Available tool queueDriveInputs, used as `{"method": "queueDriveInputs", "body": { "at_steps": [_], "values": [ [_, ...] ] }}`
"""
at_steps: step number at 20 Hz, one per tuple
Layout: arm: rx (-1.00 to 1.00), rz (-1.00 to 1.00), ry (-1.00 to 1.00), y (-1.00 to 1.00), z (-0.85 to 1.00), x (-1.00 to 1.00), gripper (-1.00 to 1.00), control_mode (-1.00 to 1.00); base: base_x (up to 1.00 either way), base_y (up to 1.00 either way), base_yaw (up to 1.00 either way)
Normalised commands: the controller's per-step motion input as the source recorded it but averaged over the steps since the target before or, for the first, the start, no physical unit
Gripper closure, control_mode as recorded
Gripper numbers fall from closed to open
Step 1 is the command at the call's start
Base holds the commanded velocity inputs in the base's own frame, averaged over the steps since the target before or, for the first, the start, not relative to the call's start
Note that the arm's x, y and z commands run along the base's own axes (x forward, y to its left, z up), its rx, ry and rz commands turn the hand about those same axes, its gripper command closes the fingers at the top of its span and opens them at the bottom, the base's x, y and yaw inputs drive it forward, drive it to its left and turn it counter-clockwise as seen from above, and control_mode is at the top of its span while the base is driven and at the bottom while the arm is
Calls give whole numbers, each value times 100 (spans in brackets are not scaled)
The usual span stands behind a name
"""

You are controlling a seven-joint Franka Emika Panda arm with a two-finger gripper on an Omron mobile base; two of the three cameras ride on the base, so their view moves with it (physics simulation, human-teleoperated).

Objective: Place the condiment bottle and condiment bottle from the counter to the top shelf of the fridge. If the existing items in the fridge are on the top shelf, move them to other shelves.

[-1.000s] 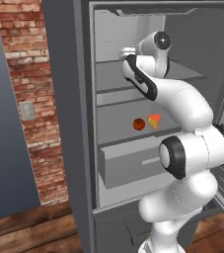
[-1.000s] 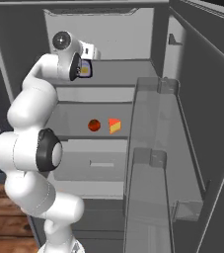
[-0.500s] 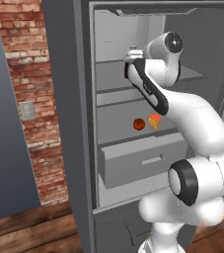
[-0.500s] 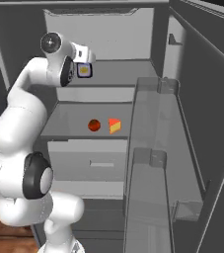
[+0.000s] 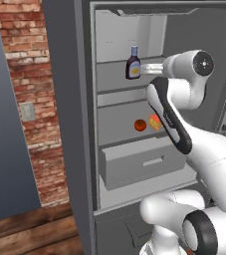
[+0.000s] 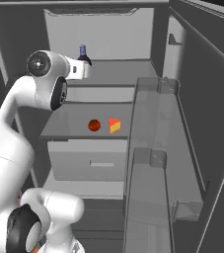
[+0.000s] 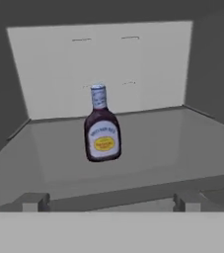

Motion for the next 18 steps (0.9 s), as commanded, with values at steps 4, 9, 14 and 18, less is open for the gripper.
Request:
{"method": "queueDriveInputs", "body": {
  "at_steps": [4,9,14,18],
  "values": [
    [0,0,1,-26,0,-100,-100,-100,0,0,0],
    [-1,0,15,-26,0,-100,-100,-100,0,0,0],
    [-11,0,33,0,-9,-100,-100,-100,0,0,0],
    [-16,0,44,0,-22,-100,-100,-100,0,0,0]
  ]
}}
